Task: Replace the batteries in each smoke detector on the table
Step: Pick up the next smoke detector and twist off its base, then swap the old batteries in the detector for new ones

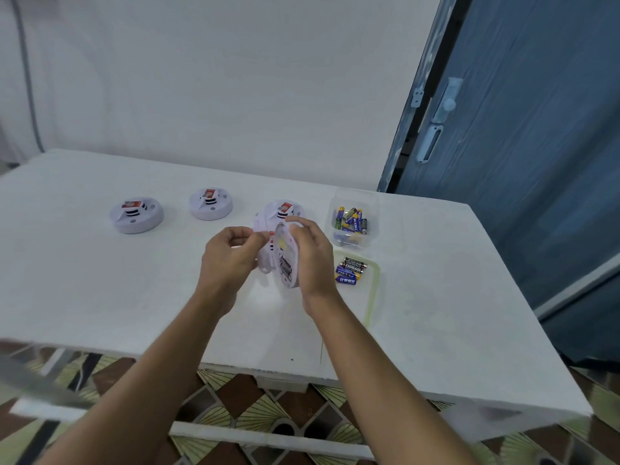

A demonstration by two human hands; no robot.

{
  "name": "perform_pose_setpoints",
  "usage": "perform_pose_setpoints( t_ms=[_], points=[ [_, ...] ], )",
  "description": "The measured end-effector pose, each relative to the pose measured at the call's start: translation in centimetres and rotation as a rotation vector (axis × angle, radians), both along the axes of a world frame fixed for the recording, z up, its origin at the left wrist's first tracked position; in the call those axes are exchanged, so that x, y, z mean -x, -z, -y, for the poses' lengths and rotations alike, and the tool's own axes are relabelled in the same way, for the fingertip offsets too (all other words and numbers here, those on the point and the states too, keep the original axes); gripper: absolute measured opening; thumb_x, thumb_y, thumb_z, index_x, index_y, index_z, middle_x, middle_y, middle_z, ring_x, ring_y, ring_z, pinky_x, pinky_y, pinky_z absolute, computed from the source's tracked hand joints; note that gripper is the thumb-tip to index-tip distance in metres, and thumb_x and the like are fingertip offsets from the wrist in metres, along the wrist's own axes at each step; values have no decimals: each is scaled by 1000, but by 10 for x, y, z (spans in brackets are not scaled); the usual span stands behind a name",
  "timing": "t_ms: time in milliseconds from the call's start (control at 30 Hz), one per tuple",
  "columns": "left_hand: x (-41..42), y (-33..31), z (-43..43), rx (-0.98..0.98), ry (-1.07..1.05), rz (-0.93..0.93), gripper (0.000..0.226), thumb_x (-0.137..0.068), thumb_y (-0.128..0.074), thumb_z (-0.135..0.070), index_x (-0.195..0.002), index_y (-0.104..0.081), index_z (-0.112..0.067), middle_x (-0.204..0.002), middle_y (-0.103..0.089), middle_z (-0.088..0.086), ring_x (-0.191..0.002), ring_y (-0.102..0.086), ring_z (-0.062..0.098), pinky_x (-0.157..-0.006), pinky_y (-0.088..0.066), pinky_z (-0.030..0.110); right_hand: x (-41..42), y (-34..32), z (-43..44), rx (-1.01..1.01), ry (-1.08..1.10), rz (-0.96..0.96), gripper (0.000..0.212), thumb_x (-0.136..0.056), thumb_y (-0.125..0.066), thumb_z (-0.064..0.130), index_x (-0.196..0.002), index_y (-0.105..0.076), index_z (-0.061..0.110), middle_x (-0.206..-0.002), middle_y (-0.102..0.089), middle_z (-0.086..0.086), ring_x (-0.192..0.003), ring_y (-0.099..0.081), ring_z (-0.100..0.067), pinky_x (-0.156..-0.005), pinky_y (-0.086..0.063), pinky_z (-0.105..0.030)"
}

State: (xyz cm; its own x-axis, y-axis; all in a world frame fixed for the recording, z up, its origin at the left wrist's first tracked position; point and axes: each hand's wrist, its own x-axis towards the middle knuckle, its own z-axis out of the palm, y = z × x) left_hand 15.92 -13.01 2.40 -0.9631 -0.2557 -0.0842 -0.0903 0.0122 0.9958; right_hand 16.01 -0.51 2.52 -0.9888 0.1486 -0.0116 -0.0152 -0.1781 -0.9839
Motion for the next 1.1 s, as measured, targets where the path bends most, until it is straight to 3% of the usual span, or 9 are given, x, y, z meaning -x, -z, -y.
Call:
perform_pose_setpoints(
  t_ms=[133,233,300,433,600,767,933,1000,1100],
  points=[
    [2,13,26,483,44,101,39,-69,-71,-45,-96,-62,-18,-91,-65,-3,-86,-63,17,-68,-51,31,8,-2,-6,157,43,109,32,-71,-64,40,-96,-75,24,-102,-72,0,-104,-67,-25,-91,-51,-40],
    [1,24,38,929,171,112,52,-67,-70,-52,-100,-56,-14,-94,-57,-1,-88,-54,20,-68,-41,30,11,-2,-10,245,49,192,49,-55,-69,48,-95,-74,21,-99,-71,-7,-91,-68,-26,-81,-52,-38],
    [2,30,43,1065,197,150,57,-69,-72,-53,-103,-53,-12,-97,-53,4,-90,-51,23,-71,-40,32,12,-2,-13,286,35,236,46,-55,-69,47,-92,-72,20,-97,-70,-8,-88,-66,-26,-77,-50,-36],
    [4,40,46,1183,211,239,66,-68,-72,-56,-109,-52,-8,-107,-53,10,-99,-51,29,-83,-48,39,13,3,-22,372,-2,297,21,-78,-59,42,-79,-71,24,-88,-69,-6,-86,-62,-27,-74,-47,-34],
    [6,44,48,1202,214,242,62,-72,-70,-54,-113,-53,-10,-111,-55,10,-100,-50,29,-82,-46,36,13,6,-24,417,-11,309,23,-85,-55,39,-79,-73,25,-90,-71,-7,-91,-63,-30,-78,-46,-39],
    [7,32,41,1260,186,213,61,-79,-68,-47,-128,-47,-18,-125,-53,7,-116,-47,30,-93,-39,40,13,4,-29,468,-43,300,25,-90,-51,36,-86,-72,23,-85,-72,-5,-89,-63,-29,-75,-47,-35],
    [0,0,7,837,109,-214,23,-85,-67,-27,-107,-61,-22,-94,-60,-6,-90,-54,15,-73,-39,22,11,3,-32,517,-93,258,28,-93,-46,34,-90,-70,22,-81,-72,-4,-82,-62,-25,-70,-45,-31],
    [-4,-13,-9,748,153,-275,14,-86,-68,-26,-99,-64,-25,-88,-62,-11,-81,-53,2,-66,-36,8,10,3,-34,544,-112,218,28,-94,-44,32,-94,-69,20,-83,-72,-5,-80,-63,-24,-68,-47,-30],
    [-9,-17,-27,679,244,-252,9,-85,-69,-29,-94,-65,-27,-89,-63,-13,-83,-55,-2,-68,-40,9,9,0,-40,560,-139,174,25,-95,-45,30,-102,-66,18,-85,-72,-5,-75,-66,-23,-64,-50,-28]
  ],
)
